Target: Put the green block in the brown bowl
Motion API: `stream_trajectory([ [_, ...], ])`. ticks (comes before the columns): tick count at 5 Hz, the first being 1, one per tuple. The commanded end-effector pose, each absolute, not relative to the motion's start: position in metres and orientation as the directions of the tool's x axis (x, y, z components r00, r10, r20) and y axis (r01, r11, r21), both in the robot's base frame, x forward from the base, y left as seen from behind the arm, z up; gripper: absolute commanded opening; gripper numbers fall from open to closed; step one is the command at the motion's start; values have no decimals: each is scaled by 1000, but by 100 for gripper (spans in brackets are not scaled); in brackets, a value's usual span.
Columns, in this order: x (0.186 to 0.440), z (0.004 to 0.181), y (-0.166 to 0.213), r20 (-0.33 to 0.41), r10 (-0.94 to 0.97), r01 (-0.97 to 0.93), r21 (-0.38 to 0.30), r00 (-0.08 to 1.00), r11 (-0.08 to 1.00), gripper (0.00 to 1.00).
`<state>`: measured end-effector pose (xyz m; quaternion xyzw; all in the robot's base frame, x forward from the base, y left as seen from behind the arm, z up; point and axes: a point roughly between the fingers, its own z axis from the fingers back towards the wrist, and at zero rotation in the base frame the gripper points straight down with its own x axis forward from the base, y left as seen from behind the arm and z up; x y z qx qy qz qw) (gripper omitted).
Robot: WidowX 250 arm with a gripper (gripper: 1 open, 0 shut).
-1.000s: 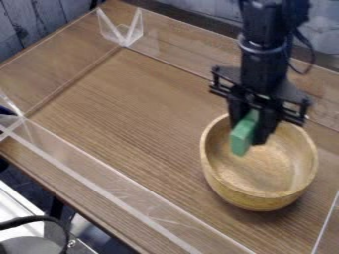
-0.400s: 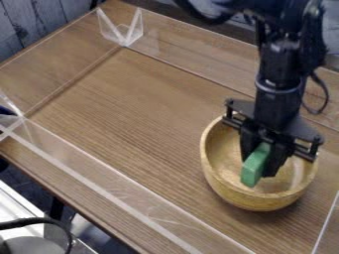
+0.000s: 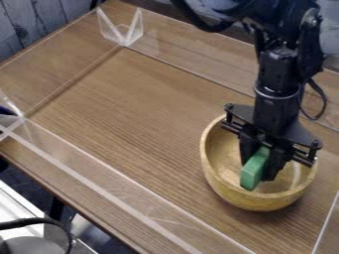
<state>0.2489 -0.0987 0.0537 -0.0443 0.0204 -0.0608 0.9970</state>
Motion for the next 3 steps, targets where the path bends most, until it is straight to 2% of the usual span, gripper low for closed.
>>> stream_trajectory([
  [1,257,61,-98,-2,-114,114,-100,993,989,0],
  [3,257,58,-96,-9,-110,108,-104,994,989,0],
])
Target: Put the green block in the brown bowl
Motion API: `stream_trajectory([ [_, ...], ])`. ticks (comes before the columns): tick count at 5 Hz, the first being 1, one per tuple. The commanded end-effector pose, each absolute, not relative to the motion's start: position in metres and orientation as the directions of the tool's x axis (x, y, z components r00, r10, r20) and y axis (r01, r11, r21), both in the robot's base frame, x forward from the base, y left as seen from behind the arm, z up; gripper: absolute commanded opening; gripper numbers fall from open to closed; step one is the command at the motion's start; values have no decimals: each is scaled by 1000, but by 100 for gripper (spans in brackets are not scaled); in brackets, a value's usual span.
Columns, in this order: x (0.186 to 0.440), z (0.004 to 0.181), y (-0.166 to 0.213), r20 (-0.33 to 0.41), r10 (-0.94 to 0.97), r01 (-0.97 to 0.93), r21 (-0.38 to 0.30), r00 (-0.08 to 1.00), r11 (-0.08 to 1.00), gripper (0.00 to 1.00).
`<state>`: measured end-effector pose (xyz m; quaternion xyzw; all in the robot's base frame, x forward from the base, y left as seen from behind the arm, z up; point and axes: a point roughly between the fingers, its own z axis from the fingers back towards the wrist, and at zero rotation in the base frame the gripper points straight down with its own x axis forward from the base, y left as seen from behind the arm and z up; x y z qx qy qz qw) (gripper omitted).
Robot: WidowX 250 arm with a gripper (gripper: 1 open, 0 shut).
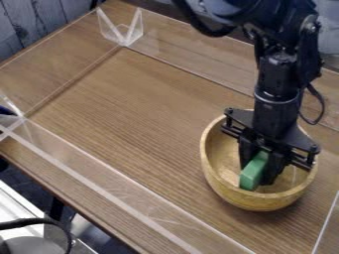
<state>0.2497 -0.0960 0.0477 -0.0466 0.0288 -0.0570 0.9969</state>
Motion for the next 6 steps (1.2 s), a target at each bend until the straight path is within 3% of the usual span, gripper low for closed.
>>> stream_trajectory([
  [1,258,57,-96,-12,-107,105,-106,994,989,0],
  [4,258,53,-93,-24,-101,98,-111,995,989,0],
  [5,258,55,-93,-29,-99,95,-112,995,989,100],
  [6,258,57,-92,-35,-96,91,-112,995,989,100],
])
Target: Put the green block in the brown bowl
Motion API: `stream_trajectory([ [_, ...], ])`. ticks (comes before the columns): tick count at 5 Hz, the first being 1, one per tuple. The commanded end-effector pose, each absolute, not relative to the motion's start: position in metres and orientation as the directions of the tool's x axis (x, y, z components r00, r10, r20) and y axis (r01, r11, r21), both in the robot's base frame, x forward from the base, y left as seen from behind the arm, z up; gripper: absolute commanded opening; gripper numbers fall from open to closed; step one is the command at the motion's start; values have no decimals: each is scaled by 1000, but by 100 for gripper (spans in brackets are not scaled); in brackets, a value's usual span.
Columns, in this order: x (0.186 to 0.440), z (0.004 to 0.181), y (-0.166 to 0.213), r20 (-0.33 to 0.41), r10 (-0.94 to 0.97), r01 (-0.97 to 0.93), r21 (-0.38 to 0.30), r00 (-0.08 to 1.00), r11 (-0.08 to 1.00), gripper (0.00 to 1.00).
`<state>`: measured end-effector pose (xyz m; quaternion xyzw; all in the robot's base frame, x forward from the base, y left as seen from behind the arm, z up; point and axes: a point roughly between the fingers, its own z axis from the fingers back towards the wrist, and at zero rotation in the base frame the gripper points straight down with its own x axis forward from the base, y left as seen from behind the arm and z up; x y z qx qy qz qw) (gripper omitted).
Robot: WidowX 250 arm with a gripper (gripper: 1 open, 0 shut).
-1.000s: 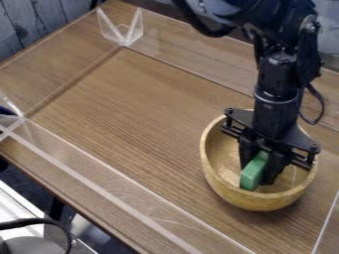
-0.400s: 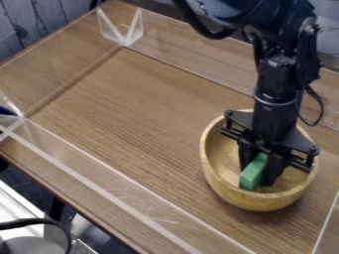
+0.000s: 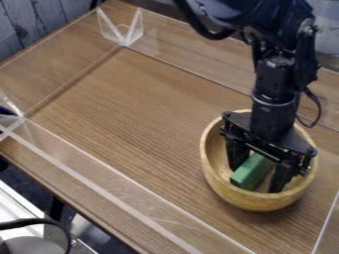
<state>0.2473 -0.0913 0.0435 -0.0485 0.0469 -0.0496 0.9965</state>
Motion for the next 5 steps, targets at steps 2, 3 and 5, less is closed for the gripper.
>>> stream_trajectory([
  [2,258,64,-90,-28,-85,82,-111,996,990,100],
  [3,259,65,-90,-26,-81,77,-115,996,990,0],
  [5,260,70,-89,-20,-76,73,-124,997,990,0],
])
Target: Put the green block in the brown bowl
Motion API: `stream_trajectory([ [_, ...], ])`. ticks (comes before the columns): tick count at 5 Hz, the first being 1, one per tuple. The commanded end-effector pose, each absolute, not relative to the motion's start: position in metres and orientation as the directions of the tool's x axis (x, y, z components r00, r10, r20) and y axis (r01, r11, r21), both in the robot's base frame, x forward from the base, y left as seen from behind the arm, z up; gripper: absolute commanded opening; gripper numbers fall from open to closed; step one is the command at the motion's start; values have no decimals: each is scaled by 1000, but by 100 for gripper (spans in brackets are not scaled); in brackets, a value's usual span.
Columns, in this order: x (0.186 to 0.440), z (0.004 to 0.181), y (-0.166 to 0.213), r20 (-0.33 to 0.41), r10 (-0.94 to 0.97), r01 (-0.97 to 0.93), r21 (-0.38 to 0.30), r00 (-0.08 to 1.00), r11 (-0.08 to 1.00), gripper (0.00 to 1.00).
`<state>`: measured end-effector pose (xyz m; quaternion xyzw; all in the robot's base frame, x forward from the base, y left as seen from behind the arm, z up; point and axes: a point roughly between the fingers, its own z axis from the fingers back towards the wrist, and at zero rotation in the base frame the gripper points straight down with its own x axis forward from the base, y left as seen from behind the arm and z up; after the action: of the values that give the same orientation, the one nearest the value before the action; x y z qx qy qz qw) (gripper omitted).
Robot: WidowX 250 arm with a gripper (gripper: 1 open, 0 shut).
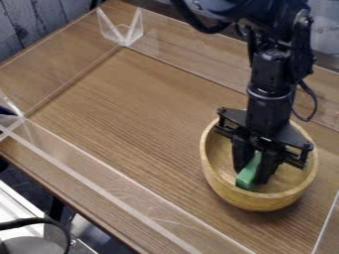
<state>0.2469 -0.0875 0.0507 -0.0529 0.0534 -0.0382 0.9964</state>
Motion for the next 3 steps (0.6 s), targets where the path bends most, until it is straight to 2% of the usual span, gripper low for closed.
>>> stream_trajectory([
  [1,261,71,-89,-21,-75,71,-128,997,989,0],
  [3,263,71,-88,-24,-71,67,-135,997,989,0],
])
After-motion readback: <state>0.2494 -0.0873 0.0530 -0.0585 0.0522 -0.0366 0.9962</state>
